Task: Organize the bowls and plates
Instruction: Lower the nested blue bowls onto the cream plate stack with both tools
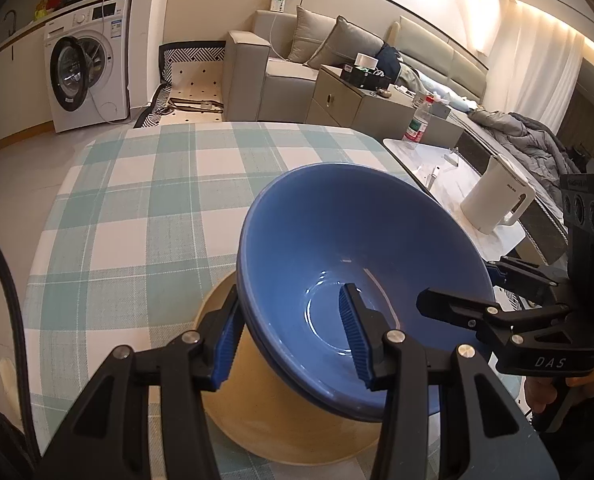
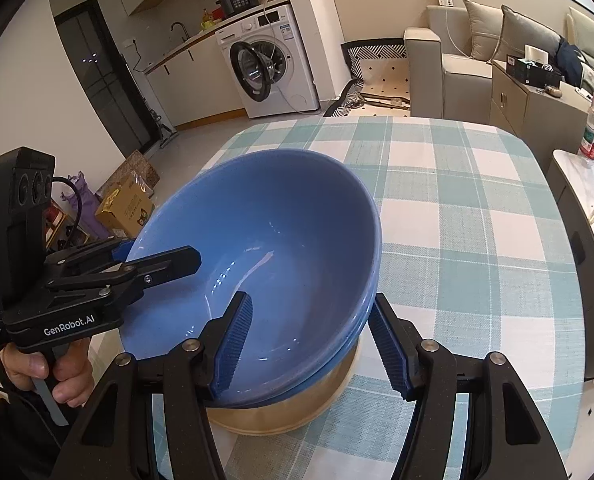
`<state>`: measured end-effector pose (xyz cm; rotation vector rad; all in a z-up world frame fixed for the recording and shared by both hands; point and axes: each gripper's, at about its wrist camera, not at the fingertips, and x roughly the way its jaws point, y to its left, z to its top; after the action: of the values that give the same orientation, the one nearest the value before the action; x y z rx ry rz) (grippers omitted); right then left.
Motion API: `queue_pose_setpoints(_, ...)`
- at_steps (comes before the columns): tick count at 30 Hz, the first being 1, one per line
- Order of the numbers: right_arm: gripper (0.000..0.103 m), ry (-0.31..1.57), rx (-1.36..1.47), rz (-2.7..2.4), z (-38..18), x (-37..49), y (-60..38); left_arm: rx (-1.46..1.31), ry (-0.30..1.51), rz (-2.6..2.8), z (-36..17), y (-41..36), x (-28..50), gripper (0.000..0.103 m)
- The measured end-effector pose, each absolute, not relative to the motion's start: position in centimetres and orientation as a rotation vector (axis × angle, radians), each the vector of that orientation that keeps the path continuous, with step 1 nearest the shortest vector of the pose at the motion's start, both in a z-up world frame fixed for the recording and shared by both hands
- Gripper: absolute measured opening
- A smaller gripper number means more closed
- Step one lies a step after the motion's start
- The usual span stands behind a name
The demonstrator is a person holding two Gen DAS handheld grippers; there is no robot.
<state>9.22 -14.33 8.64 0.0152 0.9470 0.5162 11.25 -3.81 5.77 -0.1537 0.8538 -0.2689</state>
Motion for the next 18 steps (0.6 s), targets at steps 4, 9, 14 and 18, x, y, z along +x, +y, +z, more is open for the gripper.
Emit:
queue_pose_setpoints(4, 0.062, 0.955, 0.012, 0.527, 8.3, 9.3, -13.7, -0.152, 0.858, -0.256, 5.5, -3.4, 11.2, 0.046)
queue_pose_setpoints(9, 0.062, 0.973, 0.001, 0.534, 7.5, 9.8, -13.1, -0.155, 0.866, -0.241, 5.0, -2.8, 11.3, 0.046)
queue_pose_setpoints(14, 0.062, 0.981, -0.016, 0.538, 7.1, 9.9, -12.5, -0.149, 0.882, -0.225, 4.3, -2.6, 11.6, 0.046)
queue_pose_setpoints(18, 0.062, 0.978, -0.023, 0.542, 7.2, 9.9, -12.3, -0.152, 0.890, -0.218, 3.9, -2.4, 11.8, 0.048)
